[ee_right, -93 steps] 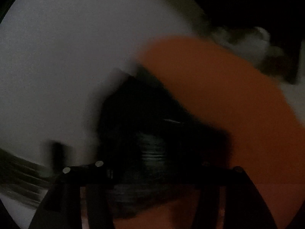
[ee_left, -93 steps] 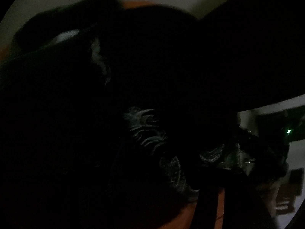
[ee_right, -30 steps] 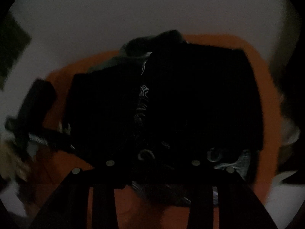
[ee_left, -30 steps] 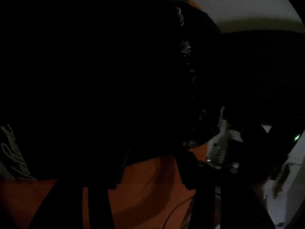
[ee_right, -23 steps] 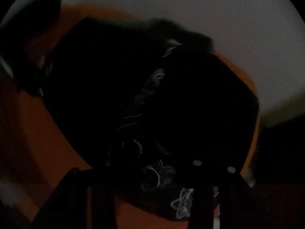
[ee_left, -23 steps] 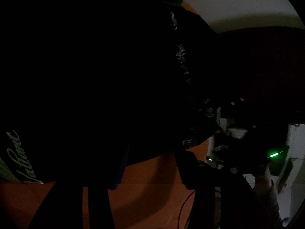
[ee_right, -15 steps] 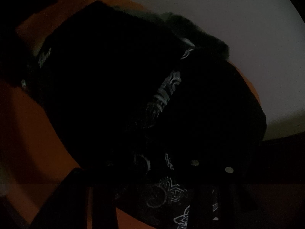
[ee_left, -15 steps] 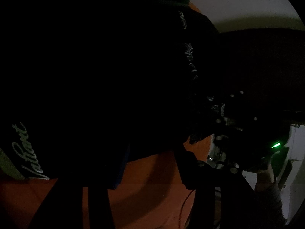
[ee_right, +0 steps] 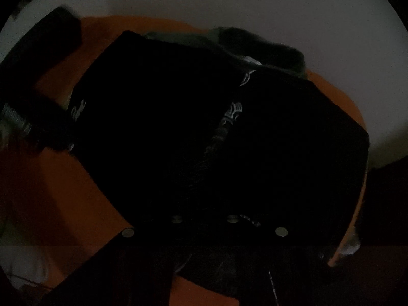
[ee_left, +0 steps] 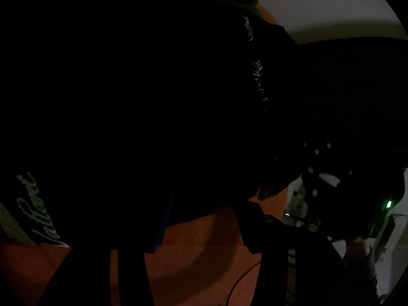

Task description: Fold clothes

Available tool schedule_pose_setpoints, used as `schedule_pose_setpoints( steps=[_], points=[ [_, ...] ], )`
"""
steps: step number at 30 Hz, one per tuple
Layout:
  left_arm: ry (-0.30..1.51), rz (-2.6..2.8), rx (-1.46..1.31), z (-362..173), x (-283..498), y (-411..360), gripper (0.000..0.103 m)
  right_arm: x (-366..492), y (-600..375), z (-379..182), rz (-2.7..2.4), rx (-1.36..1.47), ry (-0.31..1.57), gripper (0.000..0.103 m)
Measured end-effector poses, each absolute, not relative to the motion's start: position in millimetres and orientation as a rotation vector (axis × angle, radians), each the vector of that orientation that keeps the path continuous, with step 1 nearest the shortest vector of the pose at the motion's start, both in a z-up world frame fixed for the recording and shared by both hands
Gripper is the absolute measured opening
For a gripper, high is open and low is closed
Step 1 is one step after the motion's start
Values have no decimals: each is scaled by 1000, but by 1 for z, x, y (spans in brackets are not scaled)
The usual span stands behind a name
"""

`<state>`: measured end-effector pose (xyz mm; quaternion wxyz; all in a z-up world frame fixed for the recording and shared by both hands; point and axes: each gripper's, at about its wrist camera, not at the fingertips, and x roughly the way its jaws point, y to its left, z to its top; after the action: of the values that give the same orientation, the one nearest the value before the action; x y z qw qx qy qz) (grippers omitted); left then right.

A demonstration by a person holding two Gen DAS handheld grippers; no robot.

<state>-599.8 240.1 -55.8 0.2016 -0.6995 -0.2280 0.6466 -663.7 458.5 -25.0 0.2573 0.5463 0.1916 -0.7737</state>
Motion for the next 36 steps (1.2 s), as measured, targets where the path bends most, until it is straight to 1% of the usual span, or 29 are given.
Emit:
schedule_pose_setpoints(
  steps=[2,6,7,8,9,10,11,13,15,16,17,18,19,20,21,22,25,26,27,28,29,30,31,33,36],
  points=[
    [-632,1796,-1966,-58,-600,250,49,-667,462,-31,-2113,1523,446,7],
    [-608,1792,-1937,-52,-607,274,49,-661,478,-27,-2090,1551,200,8],
    [-600,1792,-1931,-51,-610,281,49,-658,486,-24,-2111,1534,125,9],
    [-596,1797,-1919,-48,-614,289,49,-656,500,-19,-2148,1511,11,11],
    [-595,1811,-1899,-46,-620,298,49,-655,514,-15,-2181,1485,-104,19],
    [-591,1824,-1875,-43,-627,309,49,-653,530,-14,-2220,1466,-222,30],
    [-583,1838,-1845,-40,-635,324,49,-652,548,-18,-2269,1476,-330,34],
    [-568,1856,-1800,-34,-656,351,49,-650,584,-36,-2350,1559,-483,34],
    [-556,1870,-1768,-25,-691,379,49,-650,606,-60,-2360,1707,-523,33],
    [-551,1892,-1751,-21,-714,388,49,-649,618,-64,-2365,1734,-565,33],
    [-534,1923,-1741,-17,-735,395,50,-647,630,-58,-2372,1696,-634,33],
    [-492,1972,-1751,-16,-752,396,54,-645,642,-52,-2377,1657,-702,33],
    [-447,2015,-1776,-19,-768,398,56,-644,654,-45,-2402,1601,-757,35],
    [-412,2045,-1806,-24,-781,403,56,-647,665,-35,-2453,1522,-794,38],
    [-397,2047,-1850,-34,-792,414,56,-650,677,-25,-2501,1441,-830,46],
    [-394,2040,-1893,-44,-801,423,56,-656,687,-22,-2527,1402,-872,48],
    [-405,2043,-1932,-65,-809,433,56,-682,708,-48,-2468,1474,-1014,48],
    [-386,2059,-1935,-71,-815,428,56,-688,706,-59,-2429,1526,-990,46],
    [-374,2074,-1938,-75,-825,422,56,-695,704,-69,-2388,1577,-966,29],
    [-383,2098,-1946,-73,-835,416,56,-701,703,-77,-2382,1639,-914,9],
    [-387,2147,-1958,-68,-836,411,56,-705,705,-81,-2422,1717,-821,7],
    [-391,2197,-1962,-63,-835,408,56,-705,708,-82,-2450,1758,-780,7],
    [-423,2204,-1951,-57,-832,404,56,-699,714,-79,-2466,1752,-813,7],
    [-496,2153,-1923,-53,-835,389,56,-685,717,-67,-2489,1668,-833,7],
    [-472,2074,-1858,-44,-814,416,56,-678,707,-44,-2485,1487,-818,8]
  ],
)
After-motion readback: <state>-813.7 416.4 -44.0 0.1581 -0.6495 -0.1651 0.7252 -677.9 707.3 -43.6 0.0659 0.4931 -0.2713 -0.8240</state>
